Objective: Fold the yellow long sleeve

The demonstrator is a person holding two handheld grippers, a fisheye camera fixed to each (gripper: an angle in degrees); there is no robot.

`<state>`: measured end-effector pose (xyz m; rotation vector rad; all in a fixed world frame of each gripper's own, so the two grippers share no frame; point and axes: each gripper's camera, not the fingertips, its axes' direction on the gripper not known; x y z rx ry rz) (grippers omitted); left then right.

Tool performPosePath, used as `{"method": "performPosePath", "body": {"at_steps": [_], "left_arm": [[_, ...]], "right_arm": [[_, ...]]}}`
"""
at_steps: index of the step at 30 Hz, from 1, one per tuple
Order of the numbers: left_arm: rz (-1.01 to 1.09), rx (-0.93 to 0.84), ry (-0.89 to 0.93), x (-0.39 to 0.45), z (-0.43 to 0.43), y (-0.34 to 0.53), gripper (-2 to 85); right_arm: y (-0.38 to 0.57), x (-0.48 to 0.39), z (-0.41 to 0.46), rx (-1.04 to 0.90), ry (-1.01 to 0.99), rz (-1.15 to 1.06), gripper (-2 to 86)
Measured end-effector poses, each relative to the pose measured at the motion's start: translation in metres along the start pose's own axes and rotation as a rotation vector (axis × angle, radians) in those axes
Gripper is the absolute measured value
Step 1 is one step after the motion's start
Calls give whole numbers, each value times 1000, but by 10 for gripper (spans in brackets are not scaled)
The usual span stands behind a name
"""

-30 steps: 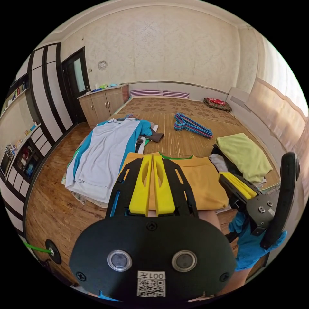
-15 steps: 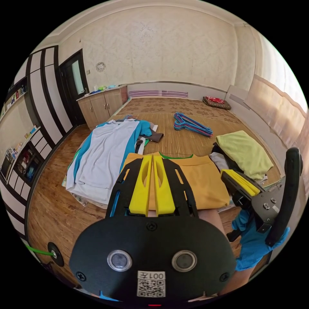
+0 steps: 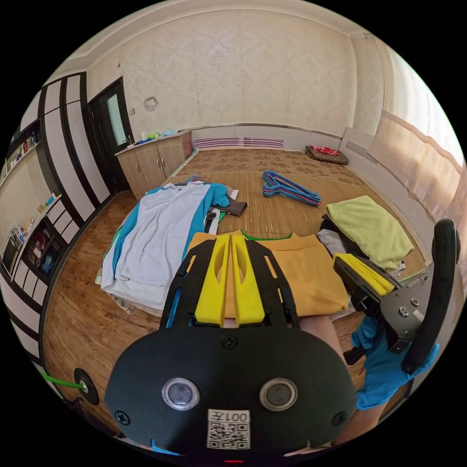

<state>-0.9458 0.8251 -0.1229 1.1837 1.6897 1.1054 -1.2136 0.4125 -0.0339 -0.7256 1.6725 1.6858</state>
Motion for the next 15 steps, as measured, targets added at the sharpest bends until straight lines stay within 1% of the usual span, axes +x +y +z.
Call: {"method": "performPosePath", "body": {"at_steps": [15], "left_arm": [[-6, 17, 1, 0, -19, -1, -14]], "right_arm": [[3, -5, -5, 38, 15, 5, 2]]}}
